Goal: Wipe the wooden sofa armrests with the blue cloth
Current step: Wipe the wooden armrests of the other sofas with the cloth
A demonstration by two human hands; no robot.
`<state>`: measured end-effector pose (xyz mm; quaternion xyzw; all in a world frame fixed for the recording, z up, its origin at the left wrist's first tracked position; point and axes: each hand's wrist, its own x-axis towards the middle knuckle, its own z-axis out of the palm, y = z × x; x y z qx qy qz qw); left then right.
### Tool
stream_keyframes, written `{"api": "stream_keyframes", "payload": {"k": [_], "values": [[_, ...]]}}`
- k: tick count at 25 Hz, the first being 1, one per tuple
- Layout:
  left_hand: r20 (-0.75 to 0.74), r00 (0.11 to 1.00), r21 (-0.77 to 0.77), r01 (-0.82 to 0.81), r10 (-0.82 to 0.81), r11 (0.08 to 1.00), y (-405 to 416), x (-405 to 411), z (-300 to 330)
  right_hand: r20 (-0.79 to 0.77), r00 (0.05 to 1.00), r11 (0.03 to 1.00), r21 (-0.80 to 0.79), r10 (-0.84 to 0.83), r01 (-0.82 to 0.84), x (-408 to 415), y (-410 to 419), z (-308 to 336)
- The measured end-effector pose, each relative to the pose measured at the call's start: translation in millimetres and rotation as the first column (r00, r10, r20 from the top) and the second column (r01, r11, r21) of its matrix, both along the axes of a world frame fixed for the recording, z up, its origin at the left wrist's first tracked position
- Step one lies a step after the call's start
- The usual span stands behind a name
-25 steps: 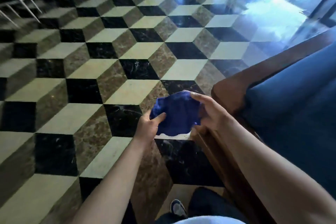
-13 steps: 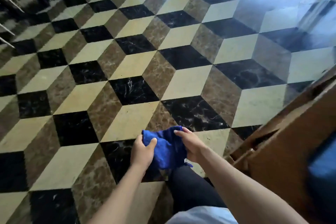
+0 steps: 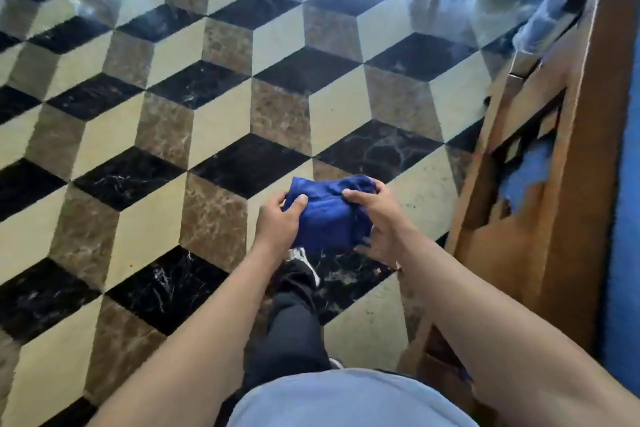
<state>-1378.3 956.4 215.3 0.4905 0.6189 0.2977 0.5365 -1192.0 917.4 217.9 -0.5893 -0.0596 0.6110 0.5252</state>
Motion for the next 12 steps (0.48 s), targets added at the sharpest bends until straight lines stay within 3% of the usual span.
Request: {"api": "stream_keyframes", "payload": {"k": [3,6,10,12], "values": [[-0.004,0.992,0.084,0.127,-0.128,0.988,106.1,69.1,-2.3,0.117,0.987,0.993,0.058,-0.111,0.104,61.8,88.4,-4.7],[0.132,0.958,0.031,0.252,-0.254,0.967,210.7,142.3,-2.4,0.247,0.951,0.982,0.038,-0.187,0.184,135.6,169.7,-10.7],[0.194,0.855,0.03,0.485,-0.481,0.874,299.3,244.9,26.1,0.456,0.887,0.986,-0.169,0.067,0.012,223.5,239.8,-7.6],[0.101,0.729,0.051,0.676,-0.678,0.735,340.6,314.5,37.2,0.517,0.85,0.994,-0.093,0.101,-0.062,273.5,267.5,0.4]]}}
